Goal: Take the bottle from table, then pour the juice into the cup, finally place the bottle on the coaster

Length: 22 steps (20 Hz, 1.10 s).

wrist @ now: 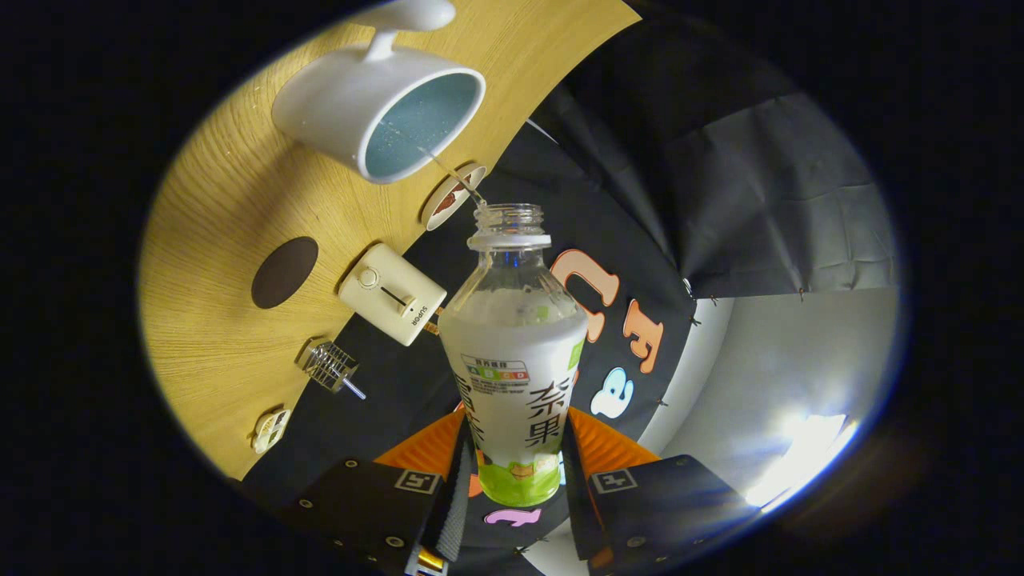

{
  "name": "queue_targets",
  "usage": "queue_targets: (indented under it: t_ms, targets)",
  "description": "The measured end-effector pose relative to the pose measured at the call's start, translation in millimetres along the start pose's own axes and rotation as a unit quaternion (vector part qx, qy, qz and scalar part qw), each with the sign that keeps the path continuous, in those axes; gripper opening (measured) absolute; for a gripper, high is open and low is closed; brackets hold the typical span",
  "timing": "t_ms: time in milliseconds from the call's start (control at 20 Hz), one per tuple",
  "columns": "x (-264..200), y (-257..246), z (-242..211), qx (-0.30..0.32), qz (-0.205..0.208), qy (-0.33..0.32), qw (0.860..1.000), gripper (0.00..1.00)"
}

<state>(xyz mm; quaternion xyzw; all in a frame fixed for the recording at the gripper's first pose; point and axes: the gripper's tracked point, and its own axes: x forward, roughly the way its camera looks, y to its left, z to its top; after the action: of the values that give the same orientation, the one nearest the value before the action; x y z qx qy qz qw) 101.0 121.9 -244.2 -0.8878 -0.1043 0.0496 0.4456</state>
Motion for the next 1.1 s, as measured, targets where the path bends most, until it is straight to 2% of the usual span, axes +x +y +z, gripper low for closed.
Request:
queue_targets:
  t_ms: [300, 550, 800, 950, 1100]
  targets:
    - [0.0, -2.7, 1.7, -0.006, -0.002, -0.006, 1.0, 0.54]
    - [-3.5, 0.9, 4.2, 0.012, 0.003, -0.003, 1.0, 0.54]
    - [-14.7, 22.8, 16.0, 0.084, 0.049, 0.01, 0.995, 0.54]
    - [-17.2, 61.0, 15.6, 0.17, 0.104, 0.027, 0.979, 0.54]
    - [-17.0, 85.0, 20.4, 0.282, 0.172, 0.047, 0.943, 0.54]
